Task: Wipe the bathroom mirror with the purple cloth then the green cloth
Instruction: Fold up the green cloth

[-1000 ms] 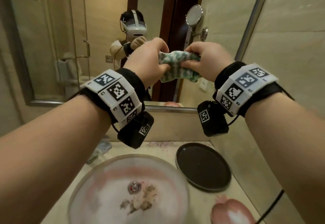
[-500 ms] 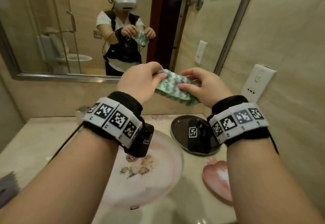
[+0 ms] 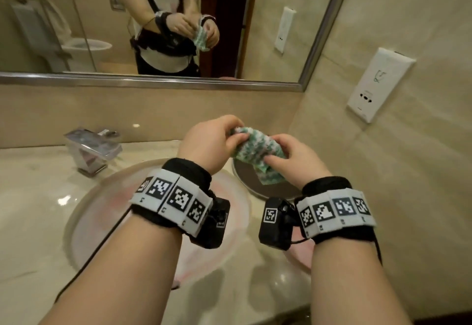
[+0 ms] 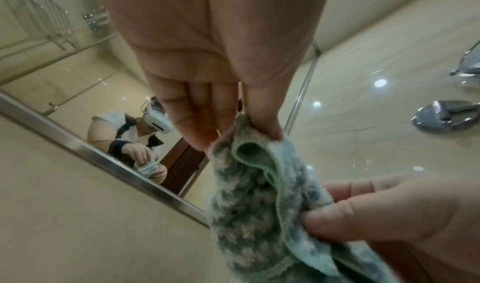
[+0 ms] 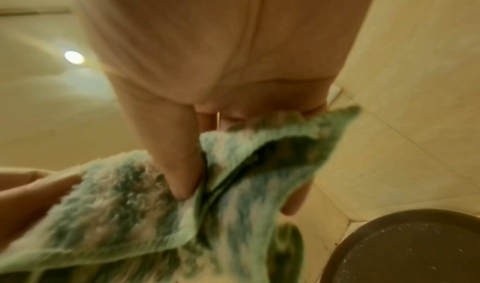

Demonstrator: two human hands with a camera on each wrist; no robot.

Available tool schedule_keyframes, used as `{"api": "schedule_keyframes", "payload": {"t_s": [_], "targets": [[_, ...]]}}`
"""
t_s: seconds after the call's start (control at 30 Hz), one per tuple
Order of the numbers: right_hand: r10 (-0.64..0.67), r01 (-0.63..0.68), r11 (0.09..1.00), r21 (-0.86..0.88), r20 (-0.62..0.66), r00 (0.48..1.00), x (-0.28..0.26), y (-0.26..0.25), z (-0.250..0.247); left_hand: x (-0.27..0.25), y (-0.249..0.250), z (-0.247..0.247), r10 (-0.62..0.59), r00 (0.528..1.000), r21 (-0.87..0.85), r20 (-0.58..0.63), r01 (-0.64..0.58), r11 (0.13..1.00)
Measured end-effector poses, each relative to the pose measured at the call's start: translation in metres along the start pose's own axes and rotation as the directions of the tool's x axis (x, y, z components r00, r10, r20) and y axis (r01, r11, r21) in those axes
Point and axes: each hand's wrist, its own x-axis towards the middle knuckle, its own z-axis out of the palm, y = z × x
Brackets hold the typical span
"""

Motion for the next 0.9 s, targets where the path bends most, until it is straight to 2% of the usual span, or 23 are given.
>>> {"api": "schedule_keyframes", "payload": {"t_s": [0.17,0.43,0.53,0.67,0.8,0.9], "targets": [[0.115,-0.096,0.982,0.160,-0.118,0.986,0.038,0.041,-0.001,0.034,-0.007,0.042,-0.069,0.991,-0.024,0.117,0.073,0.997],[0.254,-0.246,0.960,0.133,-0.039,0.967,0.123,0.103,0.000,0.104,-0.030,0.114,-0.235,0.953,-0.023,0.192,0.244,0.970],[0.234,-0.234,0.970,0.068,0.021,0.972,0.157,0.126,0.004,0.124,-0.041,0.140,-0.287,0.932,-0.008,0.221,0.296,0.955],[0.196,-0.194,0.981,-0.024,0.107,0.975,0.195,0.154,0.016,0.146,-0.057,0.172,-0.275,0.912,0.069,0.303,0.267,0.961],[0.191,-0.145,0.970,-0.196,0.241,0.952,0.226,0.174,0.028,0.166,-0.072,0.199,-0.280,0.888,0.138,0.365,0.246,0.959],[0.228,-0.143,0.946,-0.290,0.282,0.932,0.246,0.187,0.039,0.181,-0.079,0.214,-0.311,0.865,0.158,0.394,0.270,0.950]]}}
